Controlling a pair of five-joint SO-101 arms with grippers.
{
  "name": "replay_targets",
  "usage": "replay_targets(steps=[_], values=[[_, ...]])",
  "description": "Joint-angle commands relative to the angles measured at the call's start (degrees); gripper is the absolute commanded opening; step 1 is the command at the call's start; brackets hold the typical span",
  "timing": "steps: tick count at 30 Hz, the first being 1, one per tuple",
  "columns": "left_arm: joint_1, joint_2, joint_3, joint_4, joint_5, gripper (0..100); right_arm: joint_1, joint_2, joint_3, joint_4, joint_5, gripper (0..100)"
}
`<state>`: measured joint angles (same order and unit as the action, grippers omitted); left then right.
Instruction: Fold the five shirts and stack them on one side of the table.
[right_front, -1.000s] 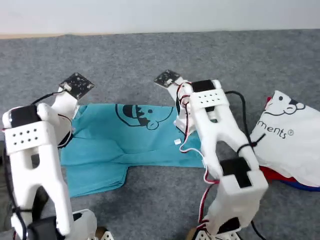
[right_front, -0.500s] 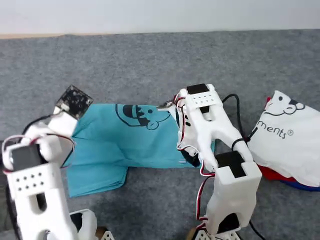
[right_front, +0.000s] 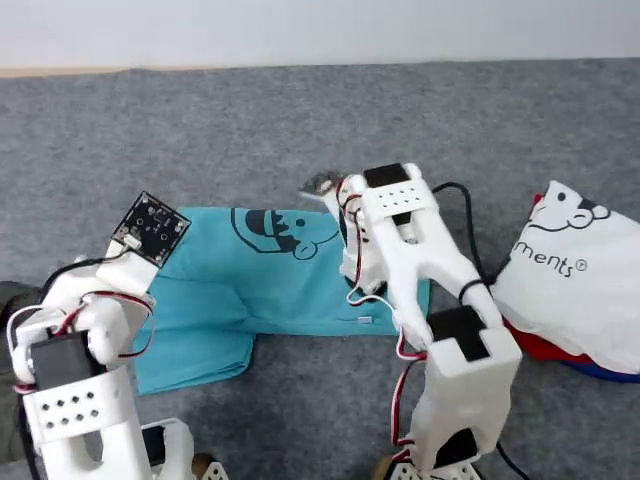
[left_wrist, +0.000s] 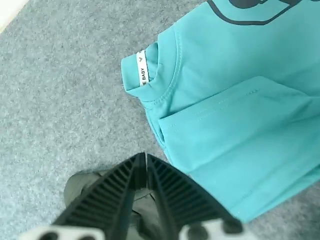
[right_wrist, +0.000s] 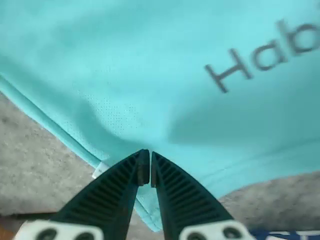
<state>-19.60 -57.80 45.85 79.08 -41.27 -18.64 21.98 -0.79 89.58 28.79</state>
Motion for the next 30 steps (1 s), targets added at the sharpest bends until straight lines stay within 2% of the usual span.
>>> replay_targets(steps=[1, 4, 10, 13, 17, 22, 25, 30], values=[[-1.05, -1.14, 0.13, -0.79, 0.62, 1, 1.19, 1.80, -2.55, 6.64, -0.53, 1.1], [-2.02, -1.14, 1.27, -1.14, 0.62, 1, 3.38, 4.00, -2.55, 12.26, -0.53, 1.1], [-2.11, -1.14, 2.68, -0.88, 1.14, 1, 8.57, 3.12, -5.98, 12.88, -0.70, 1.1], [-2.11, -1.23, 2.24, -1.05, 7.47, 1, 8.31, 1.80, -10.64, 12.70, -1.23, 1.5], [-2.11, -1.23, 2.33, -0.79, 16.62, 1, 6.46, 1.98, -17.67, 12.62, -7.03, 1.5], [-2.11, -1.23, 2.33, -0.18, 24.18, 1, 5.41, 3.47, -23.47, 5.41, -11.43, 1.5], [-2.11, -1.23, 2.68, -0.26, 23.65, 1, 5.67, 5.85, -24.88, -0.13, -13.19, 1.3], [-2.11, -1.23, 2.33, -4.40, 17.05, 1, 5.85, 14.20, -25.32, -11.03, -13.01, 1.2]])
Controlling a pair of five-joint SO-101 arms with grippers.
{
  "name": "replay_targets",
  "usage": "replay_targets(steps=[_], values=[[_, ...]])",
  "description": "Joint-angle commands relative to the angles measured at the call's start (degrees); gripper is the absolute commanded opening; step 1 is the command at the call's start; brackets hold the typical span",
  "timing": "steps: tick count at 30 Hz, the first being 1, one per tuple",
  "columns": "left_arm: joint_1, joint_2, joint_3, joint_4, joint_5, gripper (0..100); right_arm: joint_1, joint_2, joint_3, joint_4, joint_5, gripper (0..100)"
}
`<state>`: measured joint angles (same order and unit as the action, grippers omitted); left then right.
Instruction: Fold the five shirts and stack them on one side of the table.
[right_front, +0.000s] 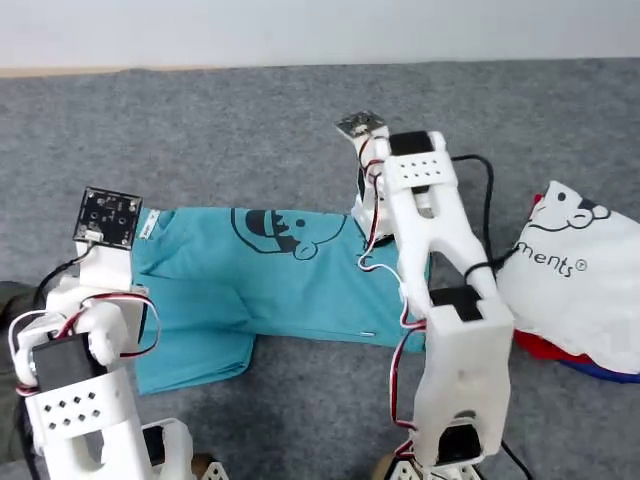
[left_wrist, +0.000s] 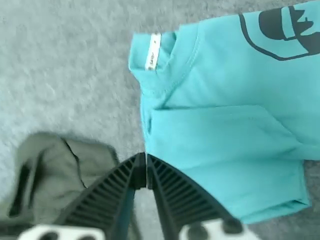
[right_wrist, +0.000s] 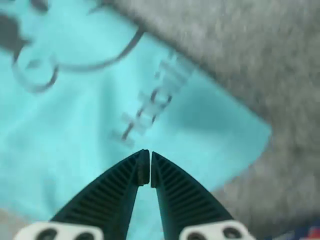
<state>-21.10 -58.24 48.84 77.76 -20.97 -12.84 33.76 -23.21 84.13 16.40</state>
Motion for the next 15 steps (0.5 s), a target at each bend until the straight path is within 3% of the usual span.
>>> replay_targets(steps=[1, 6, 15], values=[[-0.62, -0.79, -0.66, -4.31, -4.04, 1, -0.04, 4.09, -2.90, -8.04, -0.62, 1.2], [-0.62, -0.79, -0.75, -9.32, -4.48, 1, 0.57, 10.95, -7.30, -15.43, -0.53, 1.3], [-0.62, -0.70, -0.40, -10.73, -4.57, 1, 0.57, 16.75, -28.31, -1.80, -0.53, 1.3]])
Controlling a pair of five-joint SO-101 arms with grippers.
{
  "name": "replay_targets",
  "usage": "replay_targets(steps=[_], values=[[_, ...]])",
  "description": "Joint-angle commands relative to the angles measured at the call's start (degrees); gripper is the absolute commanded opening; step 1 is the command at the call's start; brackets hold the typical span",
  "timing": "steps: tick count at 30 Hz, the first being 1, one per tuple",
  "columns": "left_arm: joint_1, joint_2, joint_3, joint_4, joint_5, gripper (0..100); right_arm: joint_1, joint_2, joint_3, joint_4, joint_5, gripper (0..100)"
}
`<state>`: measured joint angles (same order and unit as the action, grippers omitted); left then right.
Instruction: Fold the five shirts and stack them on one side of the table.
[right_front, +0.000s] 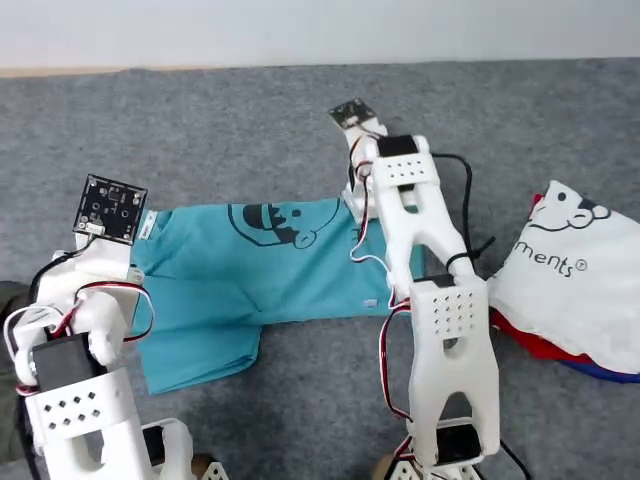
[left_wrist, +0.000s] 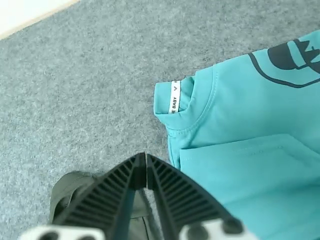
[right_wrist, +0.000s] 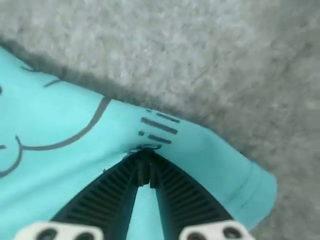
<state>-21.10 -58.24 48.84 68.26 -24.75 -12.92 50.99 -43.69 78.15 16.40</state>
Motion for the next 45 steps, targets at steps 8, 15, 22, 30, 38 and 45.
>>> replay_targets(steps=[8, 15, 22, 30, 38, 45], values=[[-0.62, -0.70, -0.75, -1.23, -0.88, 1, 2.77, 1.71, -15.74, 12.18, 0.88, 1.5], [-0.62, -0.70, -0.75, -1.23, -0.88, 1, 8.57, 9.63, -16.44, 5.85, 6.77, 1.5], [-0.70, -0.79, -0.75, -0.88, -0.88, 1, 7.69, 9.63, -27.60, 9.63, 7.47, 1.5], [-0.53, -0.79, -3.21, -0.09, -0.79, 1, 3.65, 9.54, -39.56, 25.01, 7.30, 1.1], [-3.08, -0.26, -4.70, 2.46, -0.70, 1, 2.86, 1.80, -27.43, 25.01, 7.30, 1.4], [-21.63, -0.26, -4.44, 2.46, -0.70, 1, -3.21, -12.62, -6.59, 24.75, 7.12, 1.5]])
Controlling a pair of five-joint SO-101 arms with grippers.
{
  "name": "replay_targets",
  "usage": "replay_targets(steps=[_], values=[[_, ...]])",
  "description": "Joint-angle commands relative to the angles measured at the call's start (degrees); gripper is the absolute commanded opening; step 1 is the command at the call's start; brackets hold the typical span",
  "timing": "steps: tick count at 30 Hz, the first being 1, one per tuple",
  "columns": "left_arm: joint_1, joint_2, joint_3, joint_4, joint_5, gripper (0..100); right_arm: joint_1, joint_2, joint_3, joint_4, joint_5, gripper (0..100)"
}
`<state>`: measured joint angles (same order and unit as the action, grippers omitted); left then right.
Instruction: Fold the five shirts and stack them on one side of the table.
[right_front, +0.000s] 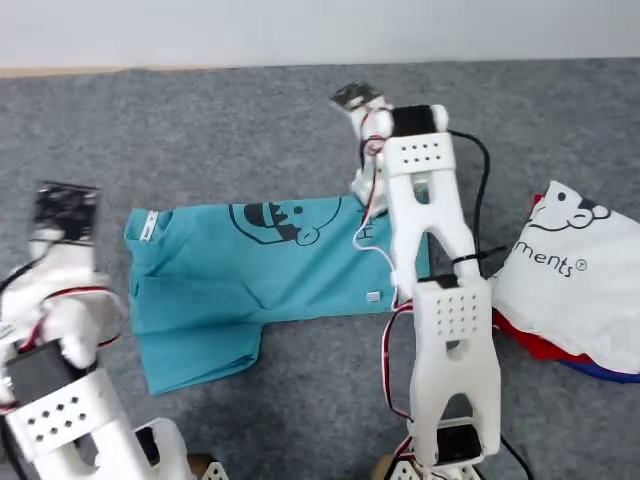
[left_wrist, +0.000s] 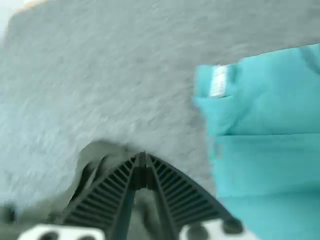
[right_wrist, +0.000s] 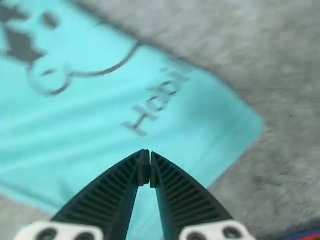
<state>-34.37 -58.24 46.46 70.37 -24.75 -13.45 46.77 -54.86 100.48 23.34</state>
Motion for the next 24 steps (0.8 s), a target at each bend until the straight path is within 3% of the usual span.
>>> replay_targets(steps=[1, 6, 9, 12, 16, 24], values=[[-11.52, -0.35, -2.15, 0.35, -0.70, 1, -3.91, -9.80, 6.07, 2.42, 0.18, 1.6], [-24.97, -0.35, -1.36, 0.44, -4.22, 1, -12.09, -12.18, 8.09, 2.42, -2.29, 7.0], [-29.80, -0.62, 0.04, 0.44, -5.89, 1, -15.96, -11.91, 8.09, 2.33, -7.47, 16.5], [-34.20, -0.62, 1.01, 0.35, -7.82, 1, -20.44, -11.82, 8.09, 2.33, -10.81, 18.5], [-40.09, -0.35, 2.86, -0.18, -10.99, 1, -27.38, -12.26, 8.44, 2.51, -10.02, 17.7], [-50.64, -0.35, 8.57, -7.12, -15.56, 1, -37.41, -14.73, 17.05, 2.51, -0.79, 15.4]])
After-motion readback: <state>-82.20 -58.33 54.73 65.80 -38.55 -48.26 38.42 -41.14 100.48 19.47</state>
